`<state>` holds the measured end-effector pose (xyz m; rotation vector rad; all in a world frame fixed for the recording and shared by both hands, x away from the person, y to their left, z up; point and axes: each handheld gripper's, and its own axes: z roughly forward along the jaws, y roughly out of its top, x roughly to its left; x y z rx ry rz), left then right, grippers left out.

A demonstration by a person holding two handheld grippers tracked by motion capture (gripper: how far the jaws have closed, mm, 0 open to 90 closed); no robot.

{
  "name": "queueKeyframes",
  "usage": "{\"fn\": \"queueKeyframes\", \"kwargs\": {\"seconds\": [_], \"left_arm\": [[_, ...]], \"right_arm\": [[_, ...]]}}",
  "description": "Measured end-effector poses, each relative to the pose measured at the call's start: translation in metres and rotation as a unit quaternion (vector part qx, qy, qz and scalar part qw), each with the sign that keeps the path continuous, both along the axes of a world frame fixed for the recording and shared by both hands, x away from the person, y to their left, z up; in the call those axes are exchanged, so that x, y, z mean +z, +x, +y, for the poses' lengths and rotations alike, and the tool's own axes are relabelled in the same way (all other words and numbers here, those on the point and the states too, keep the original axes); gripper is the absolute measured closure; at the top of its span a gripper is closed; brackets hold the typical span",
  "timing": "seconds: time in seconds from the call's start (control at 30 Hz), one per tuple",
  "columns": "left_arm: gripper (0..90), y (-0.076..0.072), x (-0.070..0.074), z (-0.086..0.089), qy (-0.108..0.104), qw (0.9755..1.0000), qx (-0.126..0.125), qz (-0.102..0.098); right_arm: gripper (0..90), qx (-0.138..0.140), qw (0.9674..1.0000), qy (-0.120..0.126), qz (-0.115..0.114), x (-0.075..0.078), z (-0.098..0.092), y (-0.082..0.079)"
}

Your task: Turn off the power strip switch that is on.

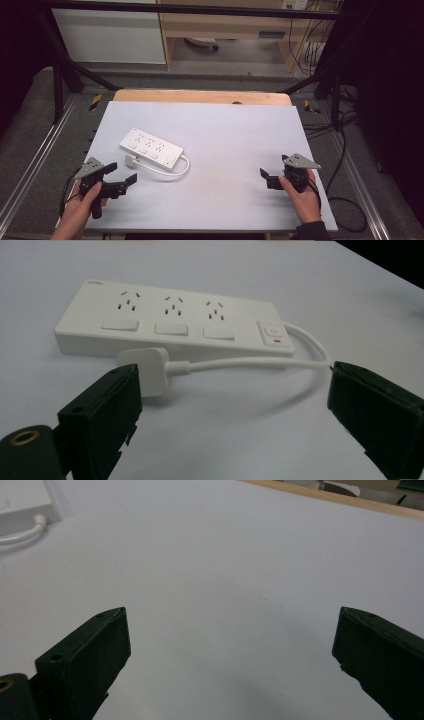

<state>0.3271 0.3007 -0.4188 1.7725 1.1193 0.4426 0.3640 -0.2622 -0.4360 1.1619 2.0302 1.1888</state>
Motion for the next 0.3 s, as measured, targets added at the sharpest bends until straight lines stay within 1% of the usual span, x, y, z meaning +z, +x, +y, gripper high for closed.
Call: {"fn": "queueKeyframes", "kwargs": {"seconds": [0.1,0.17,0.2,0.27,0.3], "left_arm": [[7.8,-0.002,-0.007,0.001,0.002,1.0000,0.001,0.006],[8.1,-0.004,-0.010,0.001,0.006,0.9998,0.001,0.016],[8.1,-0.005,-0.011,0.001,0.013,0.9997,-0.002,0.020],[8.1,-0.007,-0.011,0.000,0.023,0.9996,-0.002,0.017],[8.1,-0.007,-0.011,0.000,0.022,0.9996,-0.001,0.016]], "right_arm": [[2.8,-0.007,0.9999,-0.004,0.015,-0.003,-0.001,0.001],[2.8,-0.012,0.9996,-0.008,0.025,-0.005,-0.002,0.002],[2.9,-0.015,0.9993,-0.010,0.034,-0.007,-0.002,0.003],[2.9,-0.019,0.9987,-0.016,0.044,-0.010,-0.002,0.004],[2.7,-0.021,0.9983,-0.017,0.051,-0.012,-0.001,0.005]]}}
